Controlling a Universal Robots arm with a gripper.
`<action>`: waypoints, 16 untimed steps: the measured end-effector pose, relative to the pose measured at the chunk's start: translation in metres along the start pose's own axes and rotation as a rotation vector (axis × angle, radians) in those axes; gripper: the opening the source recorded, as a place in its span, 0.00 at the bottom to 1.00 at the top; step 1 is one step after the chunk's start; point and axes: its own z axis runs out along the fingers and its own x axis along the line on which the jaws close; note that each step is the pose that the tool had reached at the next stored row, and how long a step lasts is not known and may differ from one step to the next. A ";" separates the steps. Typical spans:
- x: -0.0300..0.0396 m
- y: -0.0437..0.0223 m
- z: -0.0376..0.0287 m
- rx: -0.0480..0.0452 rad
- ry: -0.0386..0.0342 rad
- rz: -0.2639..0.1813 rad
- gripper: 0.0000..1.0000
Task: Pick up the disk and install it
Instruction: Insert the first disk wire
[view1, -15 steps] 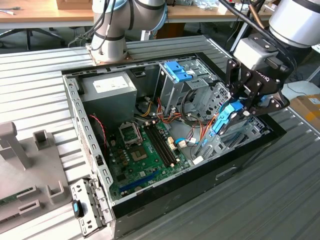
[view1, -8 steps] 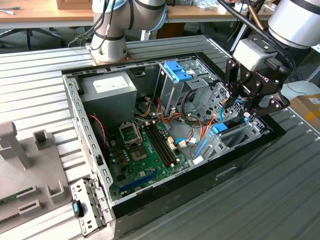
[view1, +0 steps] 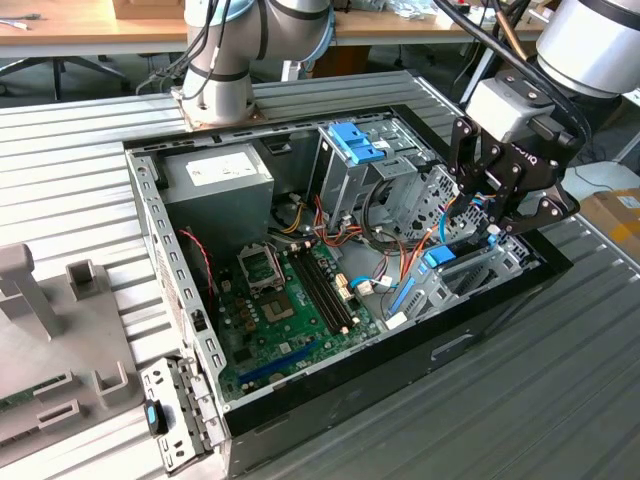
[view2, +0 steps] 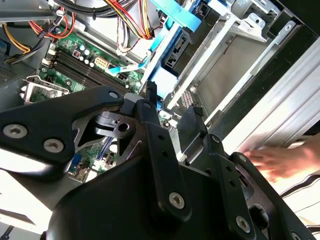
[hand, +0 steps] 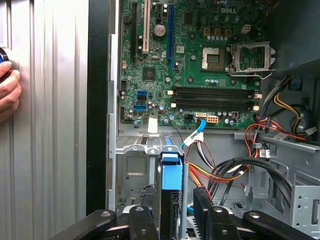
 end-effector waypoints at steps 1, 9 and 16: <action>0.0000 0.0000 0.0000 0.0000 0.0001 0.000 0.44; 0.0000 0.0000 0.0000 0.0000 0.0002 0.000 0.44; 0.0000 -0.0006 0.0000 -0.0029 -0.0041 -0.129 0.44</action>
